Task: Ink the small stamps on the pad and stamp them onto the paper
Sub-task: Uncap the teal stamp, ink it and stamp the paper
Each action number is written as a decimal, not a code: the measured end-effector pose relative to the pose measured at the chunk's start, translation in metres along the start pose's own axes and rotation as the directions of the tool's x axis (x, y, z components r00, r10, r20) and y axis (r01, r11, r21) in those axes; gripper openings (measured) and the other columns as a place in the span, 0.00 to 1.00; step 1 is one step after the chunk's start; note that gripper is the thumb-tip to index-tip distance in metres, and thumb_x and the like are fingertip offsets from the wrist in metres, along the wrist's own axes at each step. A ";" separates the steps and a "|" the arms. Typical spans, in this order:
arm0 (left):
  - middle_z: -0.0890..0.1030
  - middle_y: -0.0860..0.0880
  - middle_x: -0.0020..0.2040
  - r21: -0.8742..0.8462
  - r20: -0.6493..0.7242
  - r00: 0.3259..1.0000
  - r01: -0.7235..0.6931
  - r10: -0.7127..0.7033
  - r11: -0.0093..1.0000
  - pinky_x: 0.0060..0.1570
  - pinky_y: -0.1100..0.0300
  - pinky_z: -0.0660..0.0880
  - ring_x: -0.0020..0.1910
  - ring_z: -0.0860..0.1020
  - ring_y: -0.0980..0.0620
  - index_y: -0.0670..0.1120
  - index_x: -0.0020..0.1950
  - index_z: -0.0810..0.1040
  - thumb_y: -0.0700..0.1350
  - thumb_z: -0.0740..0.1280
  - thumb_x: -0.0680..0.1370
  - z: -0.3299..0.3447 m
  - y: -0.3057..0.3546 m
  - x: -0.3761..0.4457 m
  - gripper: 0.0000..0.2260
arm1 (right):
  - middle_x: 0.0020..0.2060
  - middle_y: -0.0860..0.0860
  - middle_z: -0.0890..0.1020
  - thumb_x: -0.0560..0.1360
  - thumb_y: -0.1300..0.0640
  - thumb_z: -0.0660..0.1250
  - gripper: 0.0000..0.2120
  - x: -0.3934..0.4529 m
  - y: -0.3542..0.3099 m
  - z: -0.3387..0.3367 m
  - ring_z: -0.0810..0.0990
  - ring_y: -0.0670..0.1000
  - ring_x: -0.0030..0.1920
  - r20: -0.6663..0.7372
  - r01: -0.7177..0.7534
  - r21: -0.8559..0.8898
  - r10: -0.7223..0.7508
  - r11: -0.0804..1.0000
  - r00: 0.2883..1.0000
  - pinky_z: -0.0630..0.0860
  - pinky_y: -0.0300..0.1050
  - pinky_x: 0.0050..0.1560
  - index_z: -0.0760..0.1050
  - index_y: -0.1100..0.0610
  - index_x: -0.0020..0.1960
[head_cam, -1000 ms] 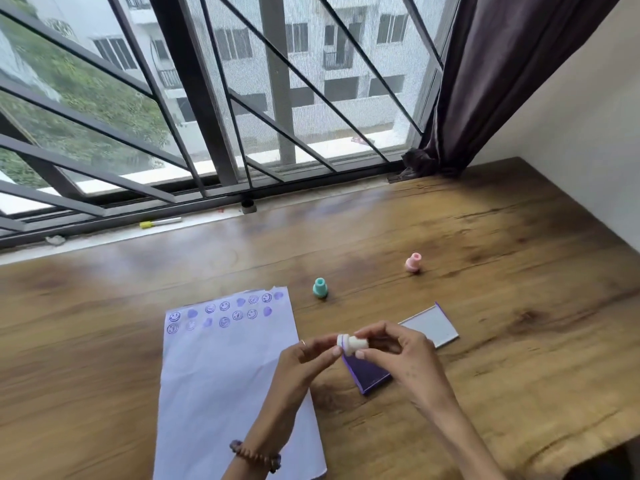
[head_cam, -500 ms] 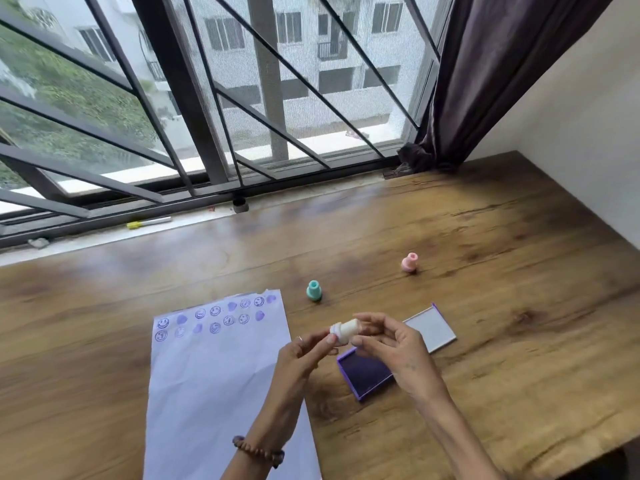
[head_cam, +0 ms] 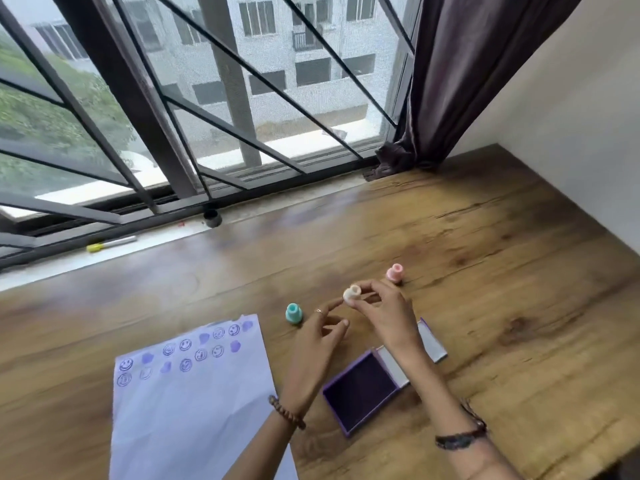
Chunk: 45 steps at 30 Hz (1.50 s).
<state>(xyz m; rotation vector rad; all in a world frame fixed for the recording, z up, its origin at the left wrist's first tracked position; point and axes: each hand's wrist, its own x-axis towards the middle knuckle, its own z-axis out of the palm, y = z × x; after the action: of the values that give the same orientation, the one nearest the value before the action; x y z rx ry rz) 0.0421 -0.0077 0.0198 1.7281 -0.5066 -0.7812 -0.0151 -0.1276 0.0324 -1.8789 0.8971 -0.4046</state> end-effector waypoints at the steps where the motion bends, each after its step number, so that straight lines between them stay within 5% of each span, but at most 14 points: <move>1: 0.82 0.50 0.45 0.019 0.002 1.000 0.025 -0.025 1.000 0.45 0.68 0.75 0.44 0.80 0.55 0.58 0.60 0.74 0.44 0.64 0.76 0.002 0.000 0.006 0.14 | 0.40 0.50 0.81 0.67 0.59 0.73 0.05 0.008 0.001 0.002 0.82 0.49 0.41 -0.012 0.014 -0.028 -0.014 0.999 1.000 0.77 0.48 0.48 0.80 0.52 0.42; 5: 0.82 0.48 0.38 0.071 -0.006 0.995 0.099 -0.098 0.993 0.38 0.62 0.74 0.32 0.77 0.57 0.53 0.63 0.73 0.42 0.64 0.76 0.004 -0.004 0.026 0.16 | 0.43 0.53 0.81 0.67 0.60 0.73 0.06 0.025 0.009 0.014 0.81 0.50 0.42 0.013 0.016 -0.083 -0.015 0.996 1.000 0.77 0.51 0.51 0.80 0.57 0.44; 8: 0.81 0.47 0.37 0.078 0.001 0.993 0.115 -0.115 0.990 0.38 0.62 0.75 0.32 0.77 0.57 0.54 0.62 0.72 0.43 0.64 0.76 0.002 -0.004 0.027 0.15 | 0.46 0.55 0.83 0.67 0.60 0.73 0.10 0.028 0.012 0.018 0.82 0.51 0.43 0.008 0.002 -0.081 -0.001 0.997 1.000 0.78 0.50 0.50 0.80 0.57 0.47; 13: 0.79 0.48 0.34 0.025 -0.032 0.978 0.207 -0.206 0.978 0.32 0.64 0.73 0.31 0.76 0.55 0.44 0.46 0.79 0.41 0.64 0.77 -0.020 -0.021 0.004 0.05 | 0.39 0.50 0.80 0.67 0.63 0.72 0.09 0.008 0.013 0.020 0.79 0.50 0.40 -0.113 -0.077 -0.115 0.064 0.990 0.992 0.75 0.45 0.43 0.77 0.56 0.45; 17: 0.79 0.45 0.32 -0.094 -0.205 0.931 0.288 -0.302 0.953 0.34 0.58 0.75 0.30 0.77 0.51 0.41 0.38 0.78 0.41 0.64 0.77 -0.048 -0.040 -0.014 0.09 | 0.38 0.49 0.78 0.69 0.63 0.70 0.04 -0.020 0.014 0.039 0.75 0.42 0.34 -0.062 -0.053 -0.151 0.044 0.987 0.997 0.68 0.25 0.36 0.79 0.56 0.42; 20: 0.80 0.44 0.35 -0.144 -0.314 0.913 0.226 -0.261 0.963 0.39 0.55 0.77 0.33 0.79 0.49 0.43 0.45 0.77 0.39 0.62 0.77 -0.054 -0.035 -0.009 0.04 | 0.41 0.50 0.79 0.69 0.62 0.70 0.07 -0.023 0.012 0.057 0.76 0.45 0.36 0.028 -0.031 -0.183 0.037 0.983 0.999 0.67 0.21 0.35 0.79 0.56 0.46; 27: 0.82 0.49 0.36 -0.060 -0.280 0.946 0.154 -0.164 0.986 0.37 0.60 0.79 0.32 0.79 0.55 0.47 0.52 0.79 0.36 0.62 0.76 -0.051 -0.023 0.003 0.10 | 0.46 0.50 0.79 0.68 0.63 0.70 0.12 -0.013 -0.009 0.077 0.79 0.50 0.44 0.183 0.107 -0.228 -0.065 0.968 0.981 0.73 0.41 0.45 0.76 0.55 0.50; 31: 0.84 0.51 0.41 -0.103 -0.256 0.963 0.059 -0.084 0.993 0.41 0.62 0.79 0.41 0.81 0.55 0.49 0.50 0.80 0.39 0.67 0.74 -0.055 -0.018 -0.010 0.08 | 0.47 0.51 0.82 0.70 0.58 0.71 0.10 -0.025 -0.010 0.064 0.80 0.47 0.47 0.216 0.134 -0.133 -0.104 0.982 0.971 0.78 0.43 0.47 0.74 0.52 0.49; 34: 0.84 0.51 0.47 -0.256 -0.167 0.979 0.074 -0.119 0.964 0.43 0.64 0.77 0.47 0.81 0.56 0.47 0.53 0.80 0.40 0.68 0.74 -0.056 -0.018 -0.021 0.09 | 0.45 0.49 0.83 0.72 0.57 0.70 0.08 -0.043 -0.012 0.050 0.81 0.42 0.46 0.215 0.107 -0.018 -0.101 0.994 0.971 0.78 0.35 0.43 0.74 0.51 0.49; 41: 0.85 0.46 0.48 -0.474 -0.018 0.993 0.091 -0.113 0.876 0.47 0.66 0.77 0.49 0.81 0.53 0.43 0.50 0.82 0.41 0.70 0.70 -0.048 -0.009 -0.044 0.10 | 0.35 0.47 0.79 0.77 0.54 0.62 0.05 -0.076 -0.015 0.031 0.78 0.44 0.37 0.179 0.094 0.103 -0.112 0.990 0.978 0.72 0.37 0.37 0.74 0.53 0.44; 43: 0.84 0.44 0.49 -0.446 0.000 0.998 0.055 -0.062 0.893 0.48 0.65 0.76 0.49 0.81 0.52 0.42 0.50 0.82 0.42 0.72 0.67 -0.044 -0.005 -0.048 0.13 | 0.29 0.46 0.76 0.78 0.50 0.59 0.11 -0.081 -0.012 0.030 0.74 0.43 0.31 0.142 -0.055 0.234 0.022 0.971 0.990 0.71 0.38 0.35 0.74 0.53 0.40; 45: 0.84 0.45 0.47 -0.342 -0.049 0.998 0.030 -0.050 0.939 0.44 0.67 0.76 0.46 0.81 0.54 0.44 0.48 0.82 0.38 0.74 0.67 -0.041 -0.006 -0.048 0.11 | 0.27 0.47 0.76 0.78 0.50 0.57 0.14 -0.084 -0.011 0.025 0.73 0.45 0.28 0.184 -0.263 0.519 0.194 0.813 0.964 0.71 0.38 0.30 0.76 0.54 0.40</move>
<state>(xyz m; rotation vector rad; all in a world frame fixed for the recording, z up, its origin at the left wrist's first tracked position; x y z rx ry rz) 0.0385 0.0543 0.0321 1.4358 -0.2774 -0.7955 -0.0512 -0.0471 0.0391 -1.2433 0.8095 -0.3437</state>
